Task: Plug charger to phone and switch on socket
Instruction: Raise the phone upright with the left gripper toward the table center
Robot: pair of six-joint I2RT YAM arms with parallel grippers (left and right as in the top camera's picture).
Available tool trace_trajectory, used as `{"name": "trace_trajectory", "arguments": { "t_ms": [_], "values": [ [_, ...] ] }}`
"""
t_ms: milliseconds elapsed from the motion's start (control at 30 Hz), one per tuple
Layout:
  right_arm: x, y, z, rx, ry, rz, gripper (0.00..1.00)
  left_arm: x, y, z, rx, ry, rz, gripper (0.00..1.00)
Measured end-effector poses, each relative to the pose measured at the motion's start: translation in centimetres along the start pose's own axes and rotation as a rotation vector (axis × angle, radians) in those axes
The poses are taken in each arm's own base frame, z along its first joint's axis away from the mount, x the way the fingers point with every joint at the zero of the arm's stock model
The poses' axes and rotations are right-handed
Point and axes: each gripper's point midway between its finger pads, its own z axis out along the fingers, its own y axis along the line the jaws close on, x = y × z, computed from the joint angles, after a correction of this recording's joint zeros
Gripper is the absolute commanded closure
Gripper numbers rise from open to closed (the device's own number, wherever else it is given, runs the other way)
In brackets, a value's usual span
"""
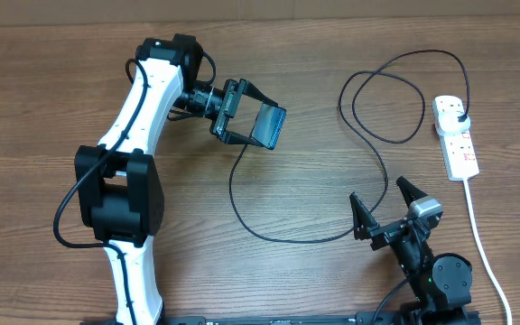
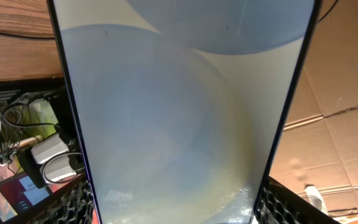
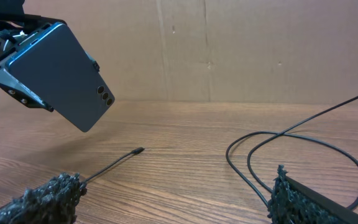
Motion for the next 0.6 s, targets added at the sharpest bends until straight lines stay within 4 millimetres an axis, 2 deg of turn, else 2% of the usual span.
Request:
{"name": "trace_trajectory", "arguments": {
  "t_ms": [333,600],
  "values": [
    [0.0,0.0,0.0,0.000,0.000,-0.001,0.00,-0.4,0.3,0.1,-0.017,-0.022,0.004,0.31],
    [0.0,0.0,0.0,0.000,0.000,0.000,0.00,-1.8,1.3,-0.1,-0.077,-0.108,0.004,0.31]
  ]
}}
